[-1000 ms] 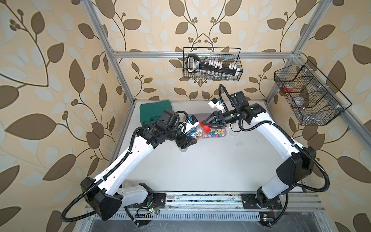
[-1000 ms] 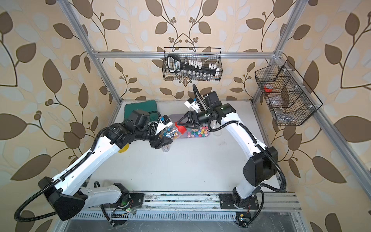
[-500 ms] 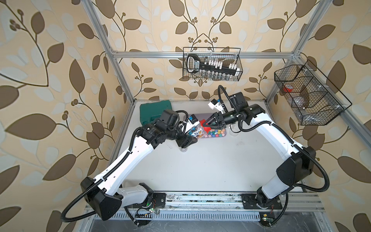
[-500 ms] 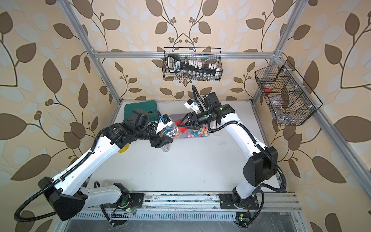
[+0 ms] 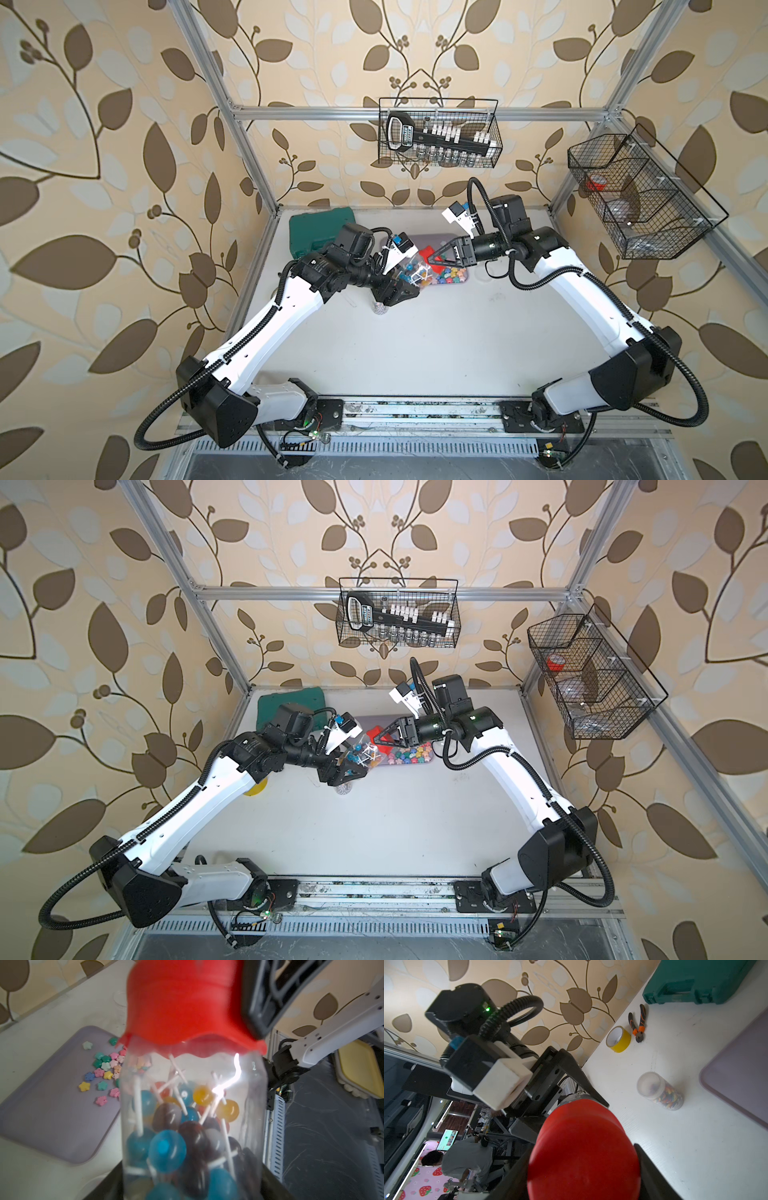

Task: Pour the candies out of the jar
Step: Unscrew the lid from the jar.

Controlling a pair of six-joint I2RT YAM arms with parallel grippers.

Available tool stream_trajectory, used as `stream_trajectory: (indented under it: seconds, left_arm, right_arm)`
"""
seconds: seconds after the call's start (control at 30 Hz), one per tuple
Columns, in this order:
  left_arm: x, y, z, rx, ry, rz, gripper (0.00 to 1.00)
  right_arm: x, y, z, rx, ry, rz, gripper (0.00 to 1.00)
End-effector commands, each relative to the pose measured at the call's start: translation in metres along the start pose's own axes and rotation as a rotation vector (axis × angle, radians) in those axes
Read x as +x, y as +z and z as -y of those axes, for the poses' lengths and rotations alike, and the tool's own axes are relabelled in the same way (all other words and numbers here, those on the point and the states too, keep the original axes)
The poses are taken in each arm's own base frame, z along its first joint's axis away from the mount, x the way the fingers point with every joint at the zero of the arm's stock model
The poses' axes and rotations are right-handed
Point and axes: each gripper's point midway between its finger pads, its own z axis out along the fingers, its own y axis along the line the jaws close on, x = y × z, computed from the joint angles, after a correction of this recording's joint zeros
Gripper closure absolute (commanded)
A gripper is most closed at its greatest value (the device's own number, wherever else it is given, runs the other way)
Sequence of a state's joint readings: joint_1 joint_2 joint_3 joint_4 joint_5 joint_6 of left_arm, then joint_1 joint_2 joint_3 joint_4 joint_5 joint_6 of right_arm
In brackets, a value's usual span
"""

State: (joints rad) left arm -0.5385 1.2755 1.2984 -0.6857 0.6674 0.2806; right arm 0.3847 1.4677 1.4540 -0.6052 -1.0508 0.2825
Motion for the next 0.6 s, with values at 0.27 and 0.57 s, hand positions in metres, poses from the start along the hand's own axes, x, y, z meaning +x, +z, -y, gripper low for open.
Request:
stream_trajectory:
  seconds: [0.27, 0.57]
  left_arm:
    - [-0.054, -0.023, 0.032, 0.221, -0.012, 0.169, 0.34]
    - [-0.053, -0.026, 0.032, 0.231, -0.015, 0.169, 0.33]
  right_arm:
    - [0.028, -0.013, -0.067, -0.293, -0.427, 0.004, 0.4]
    - [0.027, -0.016, -0.063, -0.233, -0.476, 0.031, 0.4]
